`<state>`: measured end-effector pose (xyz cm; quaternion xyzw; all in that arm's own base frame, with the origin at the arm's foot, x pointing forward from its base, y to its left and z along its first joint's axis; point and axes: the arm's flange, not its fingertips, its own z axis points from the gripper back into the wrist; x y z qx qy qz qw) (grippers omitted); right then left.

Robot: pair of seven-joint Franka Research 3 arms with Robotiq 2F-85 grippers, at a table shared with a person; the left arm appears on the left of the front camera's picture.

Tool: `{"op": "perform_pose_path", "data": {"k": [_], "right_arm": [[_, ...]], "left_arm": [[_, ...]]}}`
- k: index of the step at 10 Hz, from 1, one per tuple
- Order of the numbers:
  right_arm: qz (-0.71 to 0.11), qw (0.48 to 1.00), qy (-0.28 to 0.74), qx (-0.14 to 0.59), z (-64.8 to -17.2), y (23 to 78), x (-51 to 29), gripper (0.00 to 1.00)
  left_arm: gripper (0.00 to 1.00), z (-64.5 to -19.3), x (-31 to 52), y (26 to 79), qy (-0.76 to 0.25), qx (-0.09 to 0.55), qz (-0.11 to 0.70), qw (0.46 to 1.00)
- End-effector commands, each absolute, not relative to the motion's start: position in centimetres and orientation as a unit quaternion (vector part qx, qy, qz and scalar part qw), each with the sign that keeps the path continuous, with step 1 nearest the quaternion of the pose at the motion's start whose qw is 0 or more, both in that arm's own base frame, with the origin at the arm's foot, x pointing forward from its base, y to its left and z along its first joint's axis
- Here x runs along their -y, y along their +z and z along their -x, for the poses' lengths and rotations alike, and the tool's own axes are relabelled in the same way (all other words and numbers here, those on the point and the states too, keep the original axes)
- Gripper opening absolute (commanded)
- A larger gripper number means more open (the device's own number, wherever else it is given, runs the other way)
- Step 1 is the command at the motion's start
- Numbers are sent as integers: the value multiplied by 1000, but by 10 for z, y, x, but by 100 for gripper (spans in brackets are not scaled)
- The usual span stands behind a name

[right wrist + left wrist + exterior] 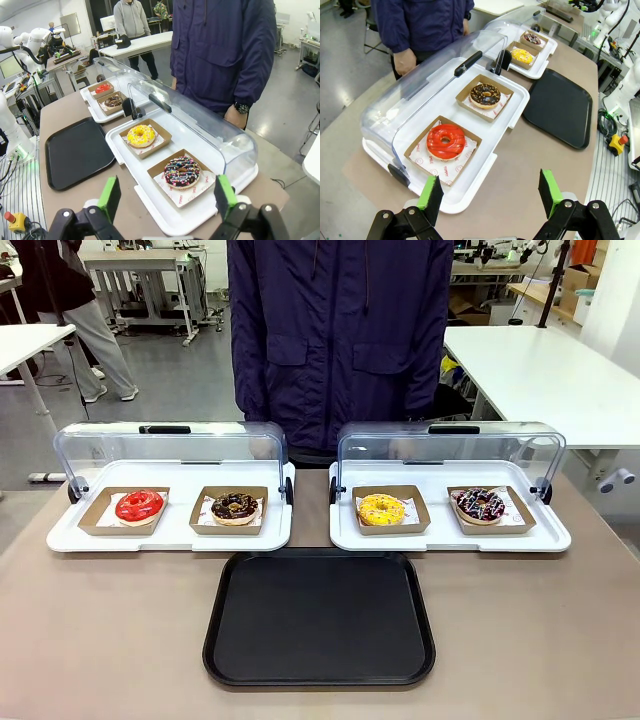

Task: Move the fourth donut from the left to the tray.
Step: Pick up the Paper togo box containing the Donut indicated by the person and place it on the Handle tray.

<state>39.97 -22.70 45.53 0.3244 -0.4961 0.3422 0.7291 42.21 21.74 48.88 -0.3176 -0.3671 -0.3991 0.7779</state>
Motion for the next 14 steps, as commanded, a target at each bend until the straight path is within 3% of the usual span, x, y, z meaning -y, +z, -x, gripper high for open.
{"op": "perform_pose_path", "data": {"k": [1,14], "right_arm": [[-327,724,344,501,-400,457,226,100],[-327,724,344,501,-400,457,226,100]], "left_arm": [[100,-421,-217,490,-401,368,321,775],[100,-421,-217,490,-401,368,321,775]]}}
